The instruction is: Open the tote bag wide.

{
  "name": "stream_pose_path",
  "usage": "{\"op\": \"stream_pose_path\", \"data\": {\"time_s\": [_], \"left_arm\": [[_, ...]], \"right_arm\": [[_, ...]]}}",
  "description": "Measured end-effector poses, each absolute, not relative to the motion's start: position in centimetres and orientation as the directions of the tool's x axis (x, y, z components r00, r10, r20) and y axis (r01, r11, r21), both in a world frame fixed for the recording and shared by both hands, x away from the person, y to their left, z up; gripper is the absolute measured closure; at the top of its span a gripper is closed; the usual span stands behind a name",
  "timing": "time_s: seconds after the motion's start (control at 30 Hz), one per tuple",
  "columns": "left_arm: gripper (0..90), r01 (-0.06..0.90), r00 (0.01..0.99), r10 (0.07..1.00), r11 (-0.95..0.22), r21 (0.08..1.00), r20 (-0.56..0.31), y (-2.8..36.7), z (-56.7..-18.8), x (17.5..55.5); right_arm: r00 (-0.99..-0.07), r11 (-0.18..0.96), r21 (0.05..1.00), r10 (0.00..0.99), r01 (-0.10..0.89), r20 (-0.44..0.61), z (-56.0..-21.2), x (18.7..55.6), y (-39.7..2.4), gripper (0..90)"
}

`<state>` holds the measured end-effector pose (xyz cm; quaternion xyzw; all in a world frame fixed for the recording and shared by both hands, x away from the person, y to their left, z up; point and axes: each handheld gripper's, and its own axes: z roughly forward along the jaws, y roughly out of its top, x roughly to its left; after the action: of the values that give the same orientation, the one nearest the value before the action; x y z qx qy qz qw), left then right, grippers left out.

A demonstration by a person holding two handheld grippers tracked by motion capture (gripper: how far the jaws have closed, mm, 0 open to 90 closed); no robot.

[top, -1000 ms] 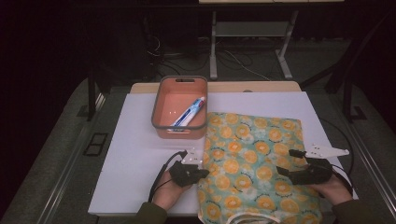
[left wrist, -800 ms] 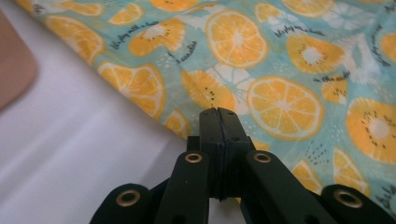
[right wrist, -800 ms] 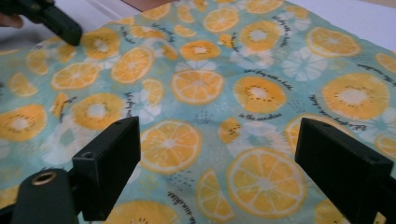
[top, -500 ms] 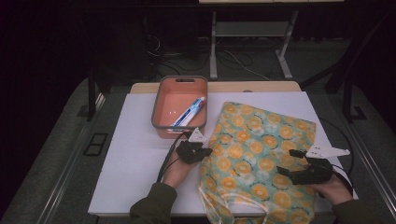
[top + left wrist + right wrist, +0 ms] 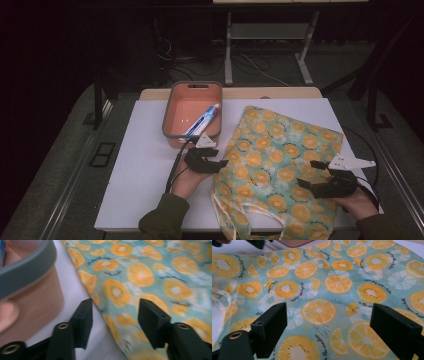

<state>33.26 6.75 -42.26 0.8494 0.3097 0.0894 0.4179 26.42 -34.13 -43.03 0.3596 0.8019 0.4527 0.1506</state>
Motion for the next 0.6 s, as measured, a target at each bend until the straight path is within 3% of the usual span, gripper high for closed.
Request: {"op": "stream_pose_path", "data": {"time_s": [0.2,0.43,0.53,0.6], "left_arm": [[32.8,0.491,0.785,0.599,-0.445,0.749,-0.158,7.7,-42.2,30.2],[30.8,0.527,0.796,0.575,-0.502,0.685,-0.191,7.7,-44.3,28.2],[37.7,0.491,0.818,0.558,-0.549,0.676,-0.141,7.1,-44.5,27.8],[50.2,0.458,0.832,0.546,-0.58,0.673,-0.095,6.9,-44.5,27.7]], "right_arm": [[-0.697,0.335,0.833,0.713,0.44,0.082,-43.1,26.4,-34.1,13.9],[-0.697,0.339,0.832,0.713,0.44,0.078,-43.1,26.4,-34.0,13.9],[-0.697,0.339,0.831,0.713,0.441,0.078,-43.1,26.4,-34.0,13.9],[-0.697,0.34,0.831,0.713,0.441,0.078,-43.1,26.4,-34.0,13.9]]}}
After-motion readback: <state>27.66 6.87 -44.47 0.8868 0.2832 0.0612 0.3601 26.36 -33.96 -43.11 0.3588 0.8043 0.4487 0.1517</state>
